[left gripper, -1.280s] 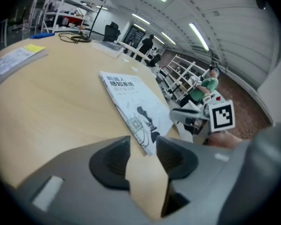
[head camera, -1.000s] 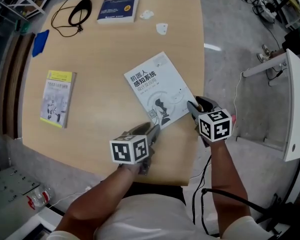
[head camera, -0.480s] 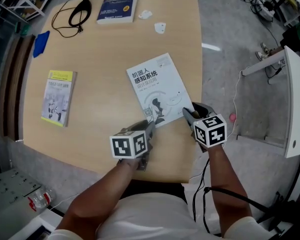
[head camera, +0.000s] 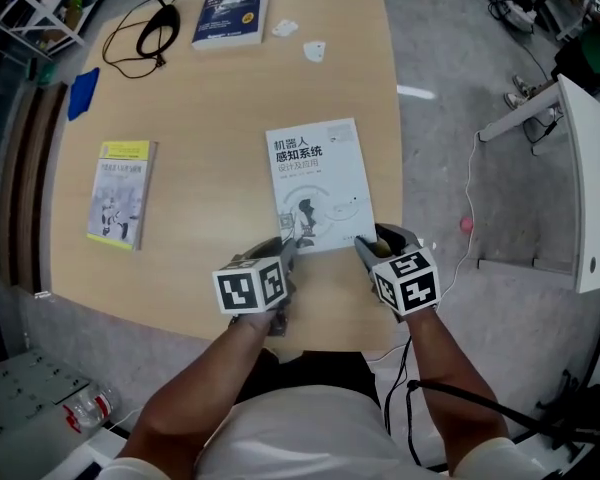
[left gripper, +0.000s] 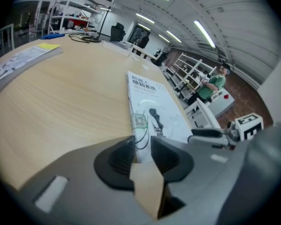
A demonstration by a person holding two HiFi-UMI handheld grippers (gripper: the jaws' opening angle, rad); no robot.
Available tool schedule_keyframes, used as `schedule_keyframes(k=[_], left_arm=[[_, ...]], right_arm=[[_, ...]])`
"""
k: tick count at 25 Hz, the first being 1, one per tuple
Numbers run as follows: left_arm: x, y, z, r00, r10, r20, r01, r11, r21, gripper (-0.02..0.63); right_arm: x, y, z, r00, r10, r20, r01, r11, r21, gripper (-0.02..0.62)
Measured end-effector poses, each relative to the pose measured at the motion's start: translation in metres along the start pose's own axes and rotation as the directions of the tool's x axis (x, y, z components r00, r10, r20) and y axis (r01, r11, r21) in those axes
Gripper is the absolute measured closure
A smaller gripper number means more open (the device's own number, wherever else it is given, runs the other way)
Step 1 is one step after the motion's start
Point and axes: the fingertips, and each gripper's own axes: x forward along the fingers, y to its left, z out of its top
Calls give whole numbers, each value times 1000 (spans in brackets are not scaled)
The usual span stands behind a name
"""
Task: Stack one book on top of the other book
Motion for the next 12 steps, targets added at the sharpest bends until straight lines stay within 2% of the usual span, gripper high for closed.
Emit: schedule_keyframes(k=[6,12], left_arm=[[-22,16,-30,999,-17,-30,19,998,58,499],[-51,38,-54,999,-34,-29,36,996,78,499]], right_arm=[[-6,41,-25,1000,-14,-3,14,999,30,420],[-12,85,-49,999,-36,0,36,997,70,420]])
